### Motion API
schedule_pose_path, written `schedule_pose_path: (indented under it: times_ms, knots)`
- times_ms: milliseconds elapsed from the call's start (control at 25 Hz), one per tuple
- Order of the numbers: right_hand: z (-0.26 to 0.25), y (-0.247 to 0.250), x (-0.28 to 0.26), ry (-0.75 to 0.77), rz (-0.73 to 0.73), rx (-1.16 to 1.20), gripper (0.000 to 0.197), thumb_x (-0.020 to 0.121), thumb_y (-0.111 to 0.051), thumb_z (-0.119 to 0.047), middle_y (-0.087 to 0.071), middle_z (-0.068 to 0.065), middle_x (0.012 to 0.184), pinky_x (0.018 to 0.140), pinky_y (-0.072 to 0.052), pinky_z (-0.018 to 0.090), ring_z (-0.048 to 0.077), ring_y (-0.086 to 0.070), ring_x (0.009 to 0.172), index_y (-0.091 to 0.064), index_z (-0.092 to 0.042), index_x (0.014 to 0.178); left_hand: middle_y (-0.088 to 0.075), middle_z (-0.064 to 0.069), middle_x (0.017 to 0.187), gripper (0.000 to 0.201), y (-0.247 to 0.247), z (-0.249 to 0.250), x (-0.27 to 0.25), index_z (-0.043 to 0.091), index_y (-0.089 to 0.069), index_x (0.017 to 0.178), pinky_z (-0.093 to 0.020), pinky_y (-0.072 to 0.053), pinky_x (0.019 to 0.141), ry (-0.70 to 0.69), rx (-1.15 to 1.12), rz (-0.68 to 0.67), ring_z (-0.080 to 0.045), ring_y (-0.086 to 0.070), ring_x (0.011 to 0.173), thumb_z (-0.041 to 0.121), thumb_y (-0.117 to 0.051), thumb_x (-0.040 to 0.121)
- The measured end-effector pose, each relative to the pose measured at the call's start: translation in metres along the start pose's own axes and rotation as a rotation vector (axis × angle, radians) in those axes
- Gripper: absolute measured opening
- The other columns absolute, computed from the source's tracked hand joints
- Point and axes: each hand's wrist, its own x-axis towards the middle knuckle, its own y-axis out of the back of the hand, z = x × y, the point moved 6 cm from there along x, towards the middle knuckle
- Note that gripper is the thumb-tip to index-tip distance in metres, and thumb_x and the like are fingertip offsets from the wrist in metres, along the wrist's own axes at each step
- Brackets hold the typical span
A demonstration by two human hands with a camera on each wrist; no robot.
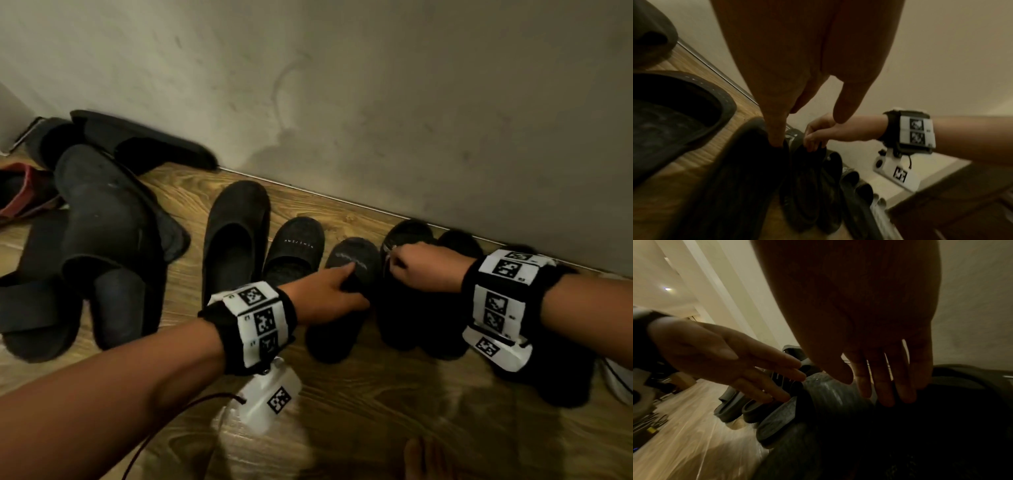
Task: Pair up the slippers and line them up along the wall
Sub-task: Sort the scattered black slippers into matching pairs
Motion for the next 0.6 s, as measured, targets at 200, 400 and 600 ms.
schedule_pose_path:
  times_ms: [200,400,600]
  knots:
    - [-0.027,-0.011,-0.005,0.153,-0.025,0.061,0.026,0.096,-0.047,-0.04,-0.068,0.002,0.095,0.077,-0.054,0.038,0.019,-0.064,0.084,-0.064,-0.02,0.097,-0.053,-0.018,0.13,0.047,0.007,-0.066,-0.004,0.016,-0.048,0.135,-0.035,-0.041,0.107,0.097,0.268,0.147,-0.031,-0.052,0.123,0.023,-0.055,0.088]
    - [-0.064,-0.037,-0.009,0.357,-0.27,0.067,0.038,0.098,-0.048,-0.037,-0.064,0.0,0.127,0.1,-0.047,0.033,0.015,-0.061,0.111,-0.058,-0.019,0.129,-0.021,-0.02,0.153,0.051,0.027,-0.116,-0.001,0.024,-0.049,0.133,-0.043,-0.029,0.116,0.23,0.452,0.164,-0.037,-0.029,0.141,0.031,-0.06,0.084]
    - [-0.059,-0.04,0.003,0.303,-0.214,0.024,0.05,0.097,-0.047,-0.042,-0.054,0.008,0.135,0.105,-0.043,0.037,0.023,-0.053,0.122,-0.045,-0.017,0.14,-0.019,-0.014,0.158,0.055,0.027,-0.11,0.031,0.01,-0.041,0.14,-0.039,-0.023,0.119,0.127,0.473,0.123,-0.032,-0.025,0.144,0.022,-0.057,0.088]
